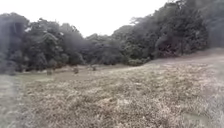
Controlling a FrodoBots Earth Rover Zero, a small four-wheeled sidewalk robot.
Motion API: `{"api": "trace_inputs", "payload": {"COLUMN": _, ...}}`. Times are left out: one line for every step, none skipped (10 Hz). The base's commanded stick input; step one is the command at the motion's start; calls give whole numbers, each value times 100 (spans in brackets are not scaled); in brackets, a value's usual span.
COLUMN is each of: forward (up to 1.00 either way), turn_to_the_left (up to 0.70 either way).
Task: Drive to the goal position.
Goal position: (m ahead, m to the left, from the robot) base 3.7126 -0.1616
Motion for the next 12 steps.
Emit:
{"api": "trace_inputs", "payload": {"forward": 0, "turn_to_the_left": 0}}
{"api": "trace_inputs", "payload": {"forward": 0, "turn_to_the_left": 0}}
{"api": "trace_inputs", "payload": {"forward": 0, "turn_to_the_left": 0}}
{"api": "trace_inputs", "payload": {"forward": 0, "turn_to_the_left": 0}}
{"api": "trace_inputs", "payload": {"forward": 0, "turn_to_the_left": 0}}
{"api": "trace_inputs", "payload": {"forward": 0, "turn_to_the_left": 0}}
{"api": "trace_inputs", "payload": {"forward": 0, "turn_to_the_left": 0}}
{"api": "trace_inputs", "payload": {"forward": 0, "turn_to_the_left": 17}}
{"api": "trace_inputs", "payload": {"forward": 0, "turn_to_the_left": 30}}
{"api": "trace_inputs", "payload": {"forward": 0, "turn_to_the_left": 44}}
{"api": "trace_inputs", "payload": {"forward": 0, "turn_to_the_left": 45}}
{"api": "trace_inputs", "payload": {"forward": 0, "turn_to_the_left": 45}}
